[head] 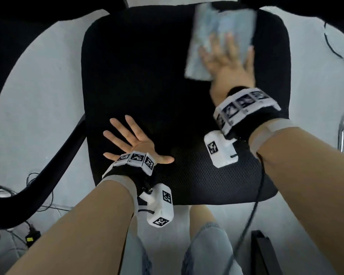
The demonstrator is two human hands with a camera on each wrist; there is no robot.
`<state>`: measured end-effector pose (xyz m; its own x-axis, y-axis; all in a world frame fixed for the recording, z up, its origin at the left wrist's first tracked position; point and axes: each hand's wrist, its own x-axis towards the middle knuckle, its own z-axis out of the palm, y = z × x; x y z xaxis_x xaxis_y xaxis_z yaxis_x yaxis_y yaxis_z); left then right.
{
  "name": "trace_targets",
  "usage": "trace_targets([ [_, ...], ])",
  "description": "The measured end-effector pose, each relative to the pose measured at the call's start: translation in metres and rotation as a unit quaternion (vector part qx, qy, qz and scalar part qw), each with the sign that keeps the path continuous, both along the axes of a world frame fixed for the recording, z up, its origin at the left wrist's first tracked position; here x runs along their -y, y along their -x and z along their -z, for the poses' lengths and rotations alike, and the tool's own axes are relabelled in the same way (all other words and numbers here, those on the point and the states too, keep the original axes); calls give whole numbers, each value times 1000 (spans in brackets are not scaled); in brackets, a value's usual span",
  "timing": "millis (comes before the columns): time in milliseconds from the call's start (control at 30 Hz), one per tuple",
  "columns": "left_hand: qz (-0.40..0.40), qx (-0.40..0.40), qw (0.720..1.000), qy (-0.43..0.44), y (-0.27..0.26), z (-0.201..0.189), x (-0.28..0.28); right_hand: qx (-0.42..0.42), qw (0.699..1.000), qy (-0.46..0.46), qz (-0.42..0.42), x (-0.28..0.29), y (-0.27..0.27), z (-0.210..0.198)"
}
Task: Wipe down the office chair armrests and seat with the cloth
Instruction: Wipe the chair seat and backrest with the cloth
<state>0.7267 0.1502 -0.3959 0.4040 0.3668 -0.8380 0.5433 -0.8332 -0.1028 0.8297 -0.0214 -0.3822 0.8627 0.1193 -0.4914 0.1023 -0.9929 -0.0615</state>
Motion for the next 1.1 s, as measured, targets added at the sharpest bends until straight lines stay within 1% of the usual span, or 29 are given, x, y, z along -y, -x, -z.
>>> trace_targets([
  [33, -1, -9, 1000, -1, -1, -1, 1, 9, 998, -2, 56, 3, 1, -1],
  [67, 3, -15, 1000, -5, -1, -2, 2, 17, 997, 1, 74, -1, 7, -2],
  [133, 9, -11, 1000, -12, -1, -2, 2, -3, 1000, 9, 24, -18, 26, -5],
  [200, 7, 7, 1000, -18, 0, -3, 3, -22, 998, -6, -64, -27, 51, -7],
  [233, 6, 16, 1000, -17, 1, -4, 3, -24, 994, -12, -105, -22, 62, -6],
  [267, 7, 21, 1000, -15, 1, -4, 4, -25, 991, -11, -130, -11, 66, -7],
  [300, 8, 22, 1000, -12, 1, -4, 4, -23, 992, -3, -126, 6, 65, -6],
  [333, 8, 21, 1000, -11, 1, -4, 4, -12, 996, 9, -90, 22, 61, -5],
  [367, 7, 21, 1000, -11, 1, -3, 4, 2, 999, 22, -25, 34, 55, -5],
  [433, 7, 28, 1000, -12, 1, -1, 3, 16, 992, 28, 118, 41, 45, -4],
  [467, 7, 42, 999, -12, 1, 1, 2, 12, 988, 25, 154, 34, 44, -5],
  [500, 7, 57, 998, -13, 2, 2, 2, 1, 987, 24, 158, 23, 47, -6],
  [567, 7, 87, 996, -20, 4, 2, 3, -20, 995, 2, 101, 5, 64, -7],
  [633, 13, 95, 995, -22, 6, 0, 5, -28, 999, -11, 28, 8, 79, -8],
  [667, 14, 96, 995, -20, 7, 0, 6, -25, 1000, -10, 13, 19, 80, -8],
  [700, 14, 95, 995, -20, 7, 0, 7, -17, 1000, -4, 20, 32, 79, -6],
  [733, 14, 95, 995, -22, 8, 1, 7, -8, 999, 1, 54, 44, 74, -5],
  [767, 14, 99, 995, -24, 8, 3, 7, -2, 994, 7, 106, 51, 69, -4],
  [800, 13, 107, 994, -28, 9, 3, 8, 1, 987, 9, 157, 52, 65, -3],
  [833, 12, 116, 993, -29, 10, 2, 8, -1, 982, 9, 187, 46, 65, -4],
  [867, 10, 127, 991, -29, 11, 2, 8, -7, 981, 10, 192, 35, 68, -5],
  [900, 9, 138, 990, -27, 11, 3, 9, -17, 985, 5, 174, 24, 74, -7],
  [967, 5, 152, 988, -27, 12, 2, 10, -39, 994, -22, 103, 9, 92, -8],
  [1033, 0, 169, 985, -28, 13, 3, 10, -51, 997, -29, 42, 18, 109, -8],
  [1067, 2, 171, 985, -26, 13, 3, 9, -49, 998, -24, 43, 30, 112, -9],
  [1100, 3, 165, 986, -21, 12, 3, 9, -41, 997, -13, 70, 44, 113, -9],
])
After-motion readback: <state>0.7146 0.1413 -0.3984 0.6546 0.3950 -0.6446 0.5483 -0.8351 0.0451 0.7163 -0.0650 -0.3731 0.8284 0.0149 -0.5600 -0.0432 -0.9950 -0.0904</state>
